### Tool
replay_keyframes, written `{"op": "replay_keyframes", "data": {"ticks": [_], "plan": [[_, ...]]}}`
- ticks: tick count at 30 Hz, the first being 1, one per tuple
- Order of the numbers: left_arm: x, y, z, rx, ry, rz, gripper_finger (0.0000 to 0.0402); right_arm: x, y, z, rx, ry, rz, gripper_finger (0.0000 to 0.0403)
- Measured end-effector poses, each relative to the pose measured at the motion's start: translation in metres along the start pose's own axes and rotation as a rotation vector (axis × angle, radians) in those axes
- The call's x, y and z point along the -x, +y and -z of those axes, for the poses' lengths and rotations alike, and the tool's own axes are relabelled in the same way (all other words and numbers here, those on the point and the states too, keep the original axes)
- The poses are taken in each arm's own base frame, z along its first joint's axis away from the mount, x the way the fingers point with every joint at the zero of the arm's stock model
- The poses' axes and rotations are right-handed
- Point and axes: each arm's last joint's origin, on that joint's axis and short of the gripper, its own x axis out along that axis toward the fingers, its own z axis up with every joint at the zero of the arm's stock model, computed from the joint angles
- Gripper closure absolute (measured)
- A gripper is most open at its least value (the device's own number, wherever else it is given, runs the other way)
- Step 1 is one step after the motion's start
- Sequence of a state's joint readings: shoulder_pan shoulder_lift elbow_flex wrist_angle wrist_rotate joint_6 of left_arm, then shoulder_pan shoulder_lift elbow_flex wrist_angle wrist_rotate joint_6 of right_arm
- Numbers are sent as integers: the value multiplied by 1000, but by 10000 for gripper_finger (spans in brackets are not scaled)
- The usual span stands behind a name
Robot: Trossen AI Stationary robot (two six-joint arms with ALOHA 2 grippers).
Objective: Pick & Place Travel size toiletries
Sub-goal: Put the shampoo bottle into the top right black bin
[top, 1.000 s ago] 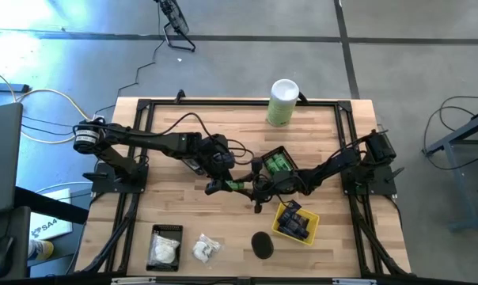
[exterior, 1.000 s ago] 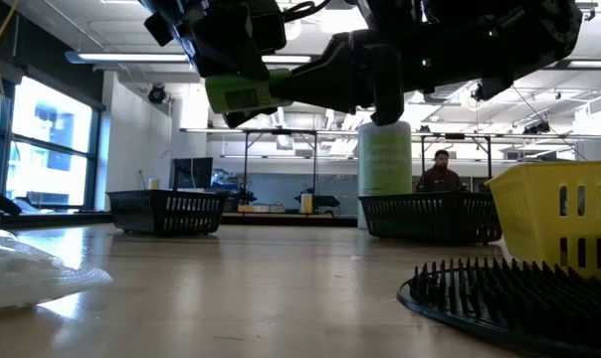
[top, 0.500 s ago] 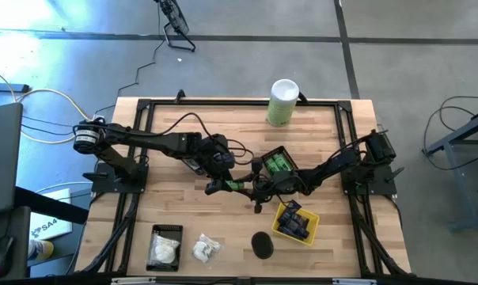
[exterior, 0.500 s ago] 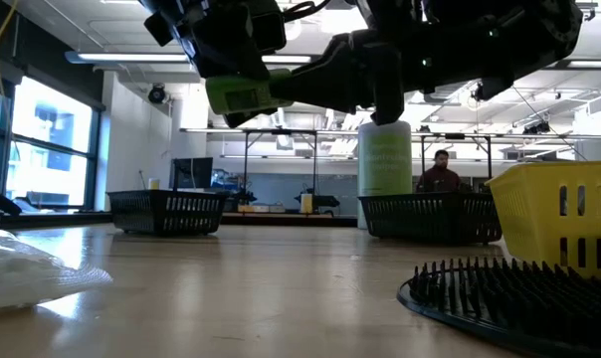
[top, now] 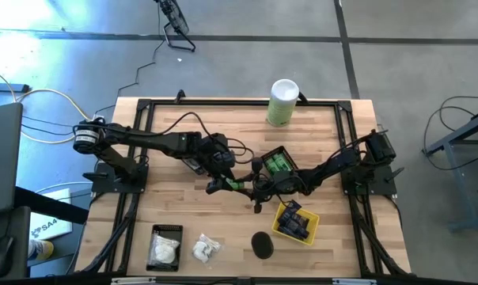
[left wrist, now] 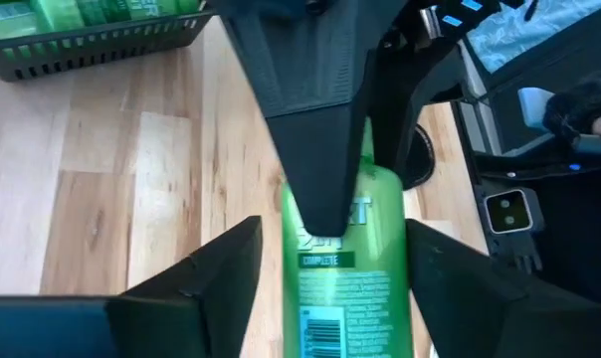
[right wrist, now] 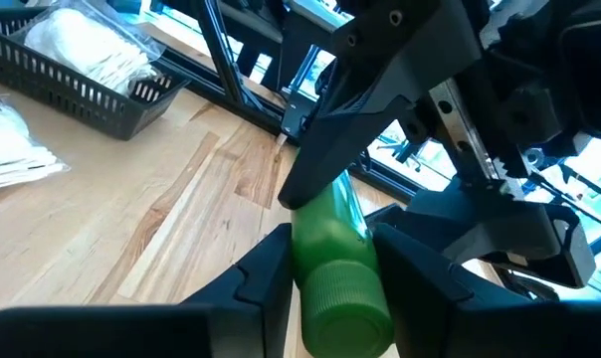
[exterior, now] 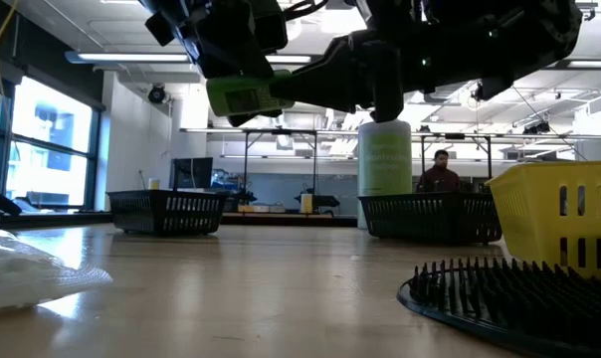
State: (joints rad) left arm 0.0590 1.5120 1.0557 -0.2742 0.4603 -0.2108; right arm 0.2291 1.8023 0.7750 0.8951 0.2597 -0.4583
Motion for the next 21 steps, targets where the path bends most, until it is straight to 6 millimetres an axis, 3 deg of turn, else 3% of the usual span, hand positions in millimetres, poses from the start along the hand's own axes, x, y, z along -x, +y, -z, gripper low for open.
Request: {"op": "replay_keyframes", "data": {"ticks": [7,17,21], "plan": [[8,0,-10,16,0,-11,147,0,-1,1,-23,25,53,282],[75,-9,-74,-85,-52,-68,158,14,-10,-12,-33,163,193,283],[86,-16,-85,-148,-94,-70,177,30,-10,-17,-30,293,235,287]]}}
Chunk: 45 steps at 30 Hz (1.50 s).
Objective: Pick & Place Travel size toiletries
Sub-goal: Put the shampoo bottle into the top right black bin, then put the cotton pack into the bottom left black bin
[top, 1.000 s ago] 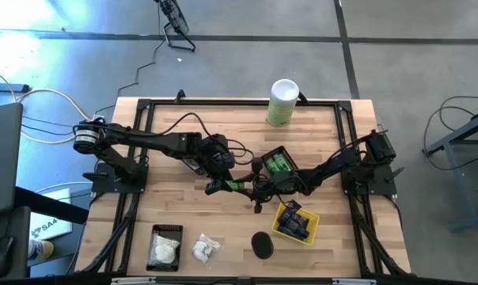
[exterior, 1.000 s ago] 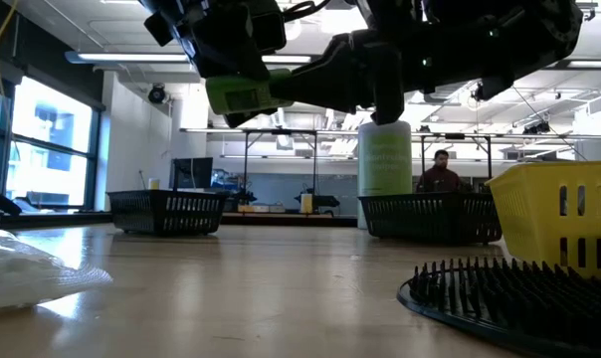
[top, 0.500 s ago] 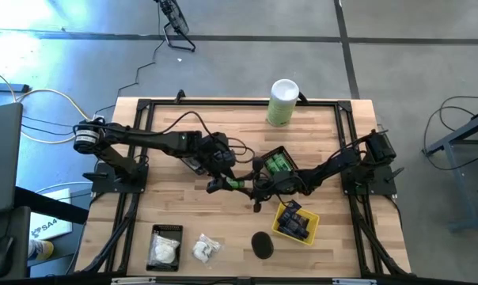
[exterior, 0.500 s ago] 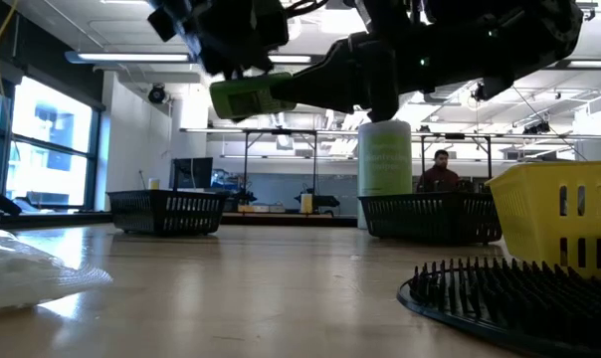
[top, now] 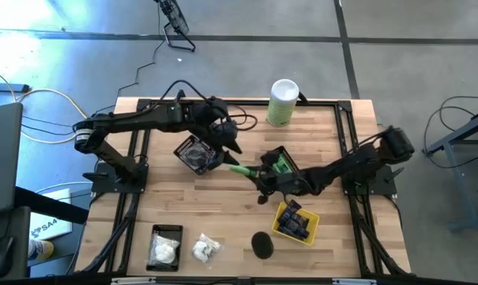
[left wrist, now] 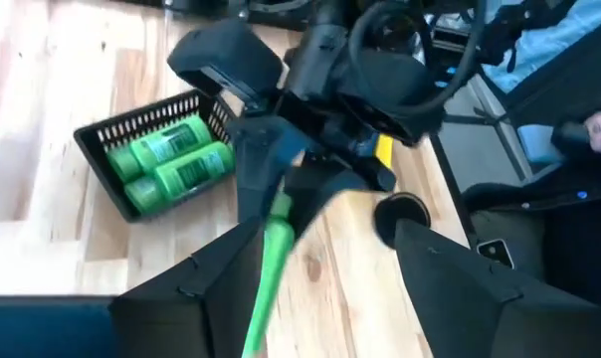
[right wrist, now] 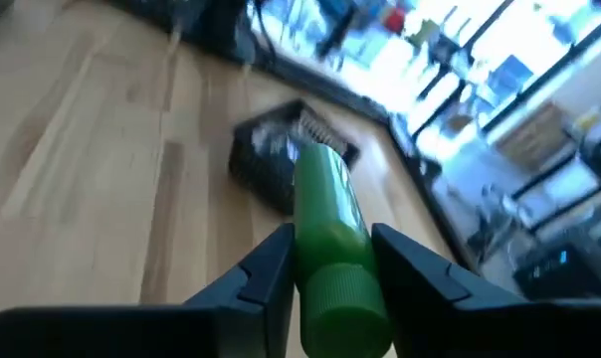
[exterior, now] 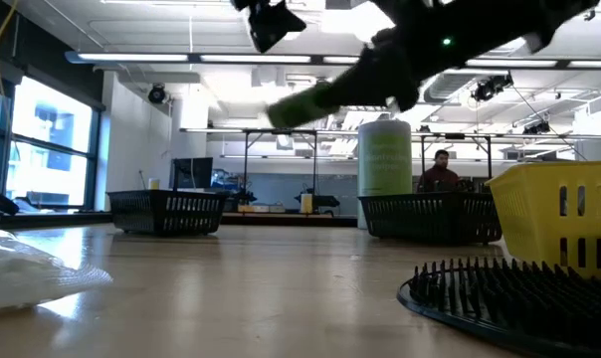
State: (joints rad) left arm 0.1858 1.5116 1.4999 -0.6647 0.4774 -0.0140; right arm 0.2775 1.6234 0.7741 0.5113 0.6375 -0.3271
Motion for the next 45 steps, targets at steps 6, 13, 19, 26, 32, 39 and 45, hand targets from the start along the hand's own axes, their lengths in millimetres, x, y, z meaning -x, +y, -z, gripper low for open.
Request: {"op": "replay_keyframes", "data": {"ticks": [6,13,19,26,32,39,45], "plan": [[-3,1,8,6,49,5,204,31,-9,6,-49,207,39,289],[-12,6,22,35,95,4,220,69,-23,18,-127,389,135,290],[-18,9,27,33,87,4,220,78,-25,35,-177,494,139,285],[-21,10,28,27,76,3,220,71,-22,60,-210,503,167,290],[-21,10,28,28,77,2,220,70,-21,62,-230,515,121,265],[-21,10,28,29,77,1,220,70,-19,62,-252,539,42,214],[-21,10,29,34,80,1,220,73,-26,48,-269,492,34,180]]}}
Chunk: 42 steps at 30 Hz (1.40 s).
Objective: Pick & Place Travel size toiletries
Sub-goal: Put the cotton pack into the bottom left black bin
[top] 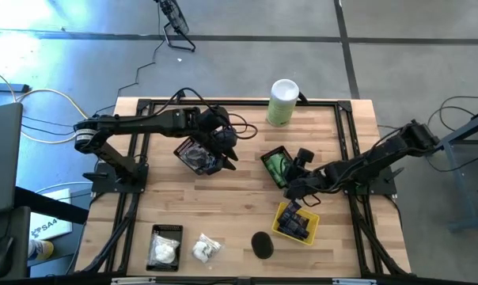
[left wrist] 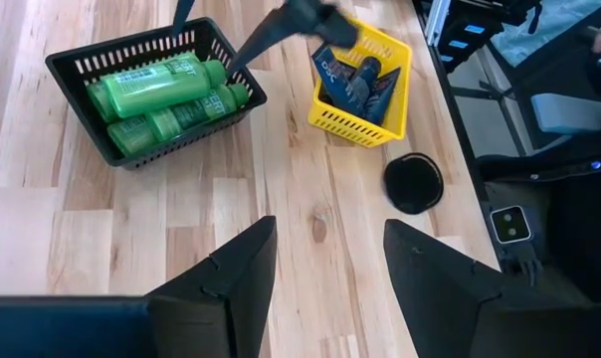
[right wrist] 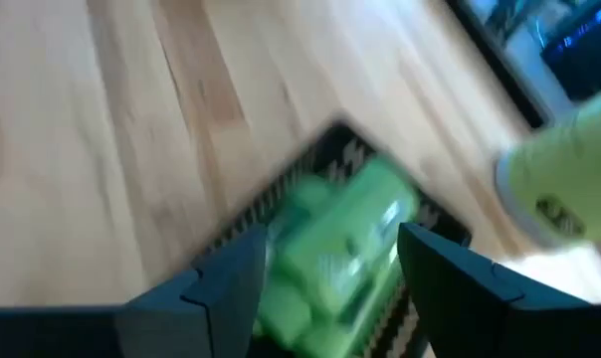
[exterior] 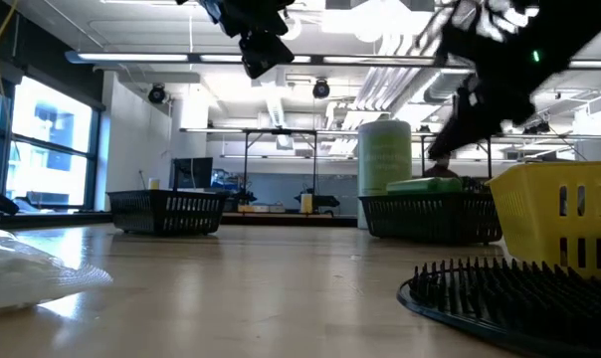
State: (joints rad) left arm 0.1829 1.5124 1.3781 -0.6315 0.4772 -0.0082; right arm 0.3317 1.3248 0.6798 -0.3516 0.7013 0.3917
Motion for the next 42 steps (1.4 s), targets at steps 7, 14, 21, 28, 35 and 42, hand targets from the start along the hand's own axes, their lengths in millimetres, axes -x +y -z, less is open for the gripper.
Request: {"op": "replay_keyframes", "data": {"ticks": [7,14,21,28,35,42], "plan": [[0,0,0,0,0,0,220,36,-12,-34,-95,-159,-136,205],[-2,-3,-1,-46,-9,-21,220,52,-17,-52,-201,-315,-239,244],[-24,-33,-5,-178,-81,-121,220,51,-10,-60,-187,-366,-350,276],[-63,-67,14,-268,-298,-74,220,54,-6,-64,-217,-407,-403,310],[-91,-81,59,-210,-399,-69,236,62,2,-62,-200,-420,-451,335],[-91,-95,82,-204,-421,-26,289,67,9,-61,-196,-438,-484,346]]}}
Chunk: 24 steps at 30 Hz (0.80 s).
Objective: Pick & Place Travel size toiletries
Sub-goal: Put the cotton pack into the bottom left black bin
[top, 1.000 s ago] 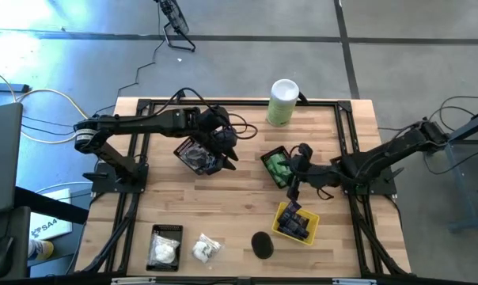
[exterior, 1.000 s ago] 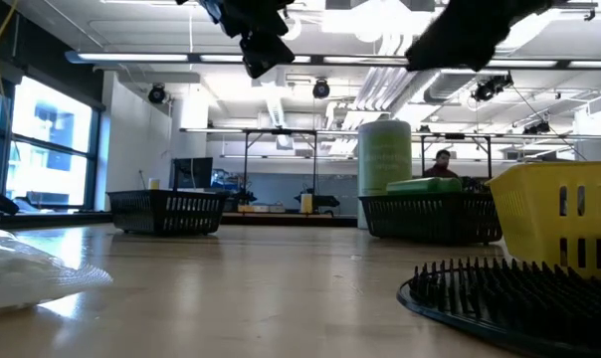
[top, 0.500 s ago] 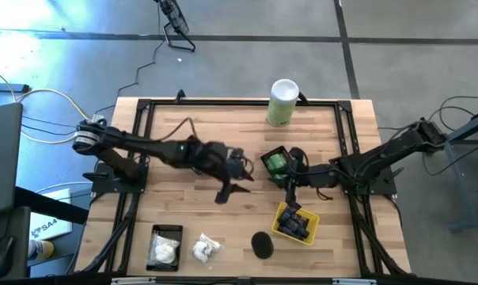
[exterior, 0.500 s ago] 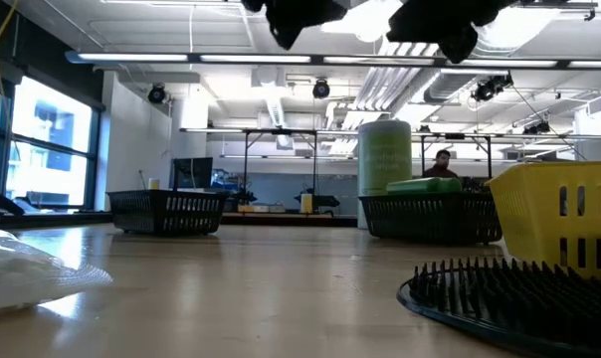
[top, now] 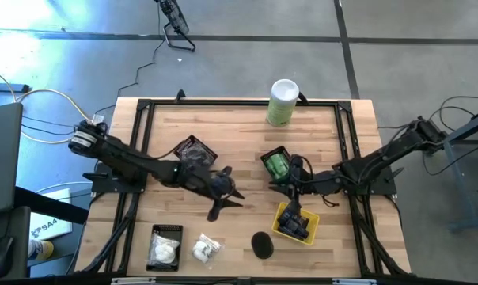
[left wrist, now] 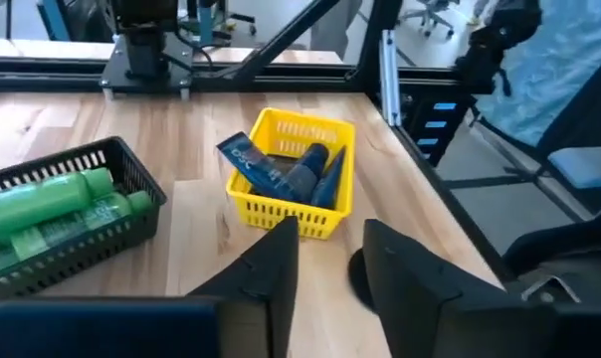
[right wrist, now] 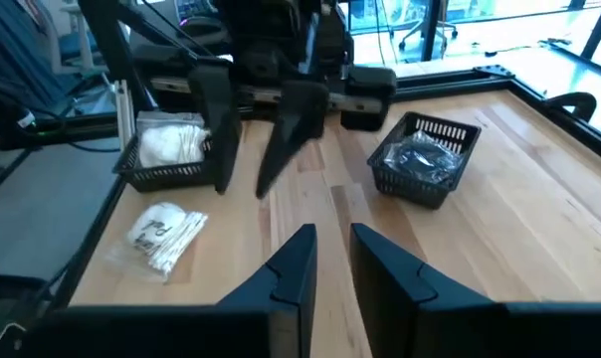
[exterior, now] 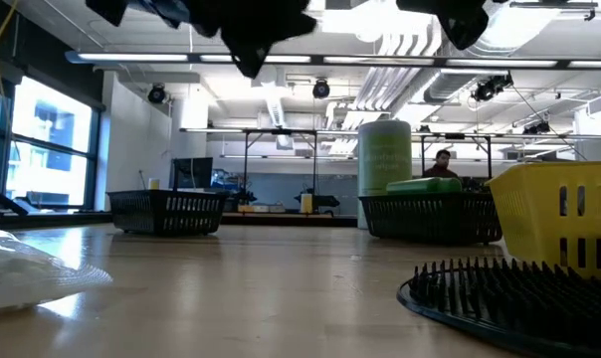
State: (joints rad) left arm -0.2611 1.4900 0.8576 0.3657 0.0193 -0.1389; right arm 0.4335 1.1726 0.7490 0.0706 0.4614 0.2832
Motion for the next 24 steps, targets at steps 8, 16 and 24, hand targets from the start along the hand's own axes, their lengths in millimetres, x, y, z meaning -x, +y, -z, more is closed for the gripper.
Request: {"op": "replay_keyframes", "data": {"ticks": [8,16,24], "plan": [[20,-16,-15,-124,-58,41,339,-18,7,5,48,-42,4,348],[22,-6,-13,-234,-22,-46,355,-44,11,6,157,-158,9,348],[22,7,-11,-182,16,-111,355,-48,4,5,222,-157,41,348]]}}
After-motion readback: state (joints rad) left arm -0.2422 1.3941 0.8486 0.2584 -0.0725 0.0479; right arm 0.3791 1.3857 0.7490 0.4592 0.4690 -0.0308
